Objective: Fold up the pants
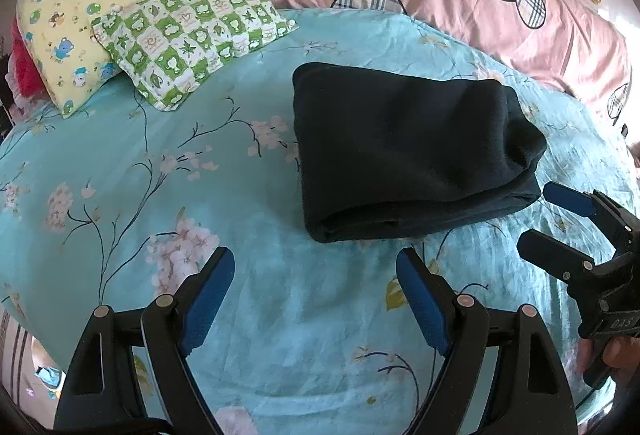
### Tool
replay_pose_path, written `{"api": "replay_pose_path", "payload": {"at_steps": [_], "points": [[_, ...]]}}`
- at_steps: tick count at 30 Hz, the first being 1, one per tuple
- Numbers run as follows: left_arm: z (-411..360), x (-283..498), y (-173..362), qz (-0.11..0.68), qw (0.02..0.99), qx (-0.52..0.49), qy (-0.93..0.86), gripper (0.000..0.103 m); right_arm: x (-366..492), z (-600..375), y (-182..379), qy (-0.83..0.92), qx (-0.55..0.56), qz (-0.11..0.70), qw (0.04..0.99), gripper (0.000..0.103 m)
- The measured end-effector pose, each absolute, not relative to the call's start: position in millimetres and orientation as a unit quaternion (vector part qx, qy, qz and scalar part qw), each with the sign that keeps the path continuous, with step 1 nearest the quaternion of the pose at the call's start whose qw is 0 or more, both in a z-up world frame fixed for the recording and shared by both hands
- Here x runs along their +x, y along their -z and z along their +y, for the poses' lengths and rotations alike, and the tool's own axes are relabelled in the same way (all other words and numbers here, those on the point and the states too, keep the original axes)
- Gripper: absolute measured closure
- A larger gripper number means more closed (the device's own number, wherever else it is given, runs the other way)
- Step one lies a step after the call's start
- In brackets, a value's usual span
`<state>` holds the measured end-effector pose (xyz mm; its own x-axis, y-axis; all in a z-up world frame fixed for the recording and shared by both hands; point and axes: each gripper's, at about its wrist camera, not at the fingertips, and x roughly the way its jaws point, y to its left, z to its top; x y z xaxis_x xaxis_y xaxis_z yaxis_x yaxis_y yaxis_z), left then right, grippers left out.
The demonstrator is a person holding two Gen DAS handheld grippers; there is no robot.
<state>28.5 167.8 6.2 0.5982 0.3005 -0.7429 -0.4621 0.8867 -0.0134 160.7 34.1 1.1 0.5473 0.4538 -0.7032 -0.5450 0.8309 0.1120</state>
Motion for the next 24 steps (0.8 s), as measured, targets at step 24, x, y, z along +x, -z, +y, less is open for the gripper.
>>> {"api": "replay_pose_path", "payload": {"at_steps": [24], "points": [[171, 26, -8, 0.388, 0.889, -0.094, -0.225, 0.019, 165, 44, -4, -0.293, -0.061, 0.37, 0.88, 0.005]]}}
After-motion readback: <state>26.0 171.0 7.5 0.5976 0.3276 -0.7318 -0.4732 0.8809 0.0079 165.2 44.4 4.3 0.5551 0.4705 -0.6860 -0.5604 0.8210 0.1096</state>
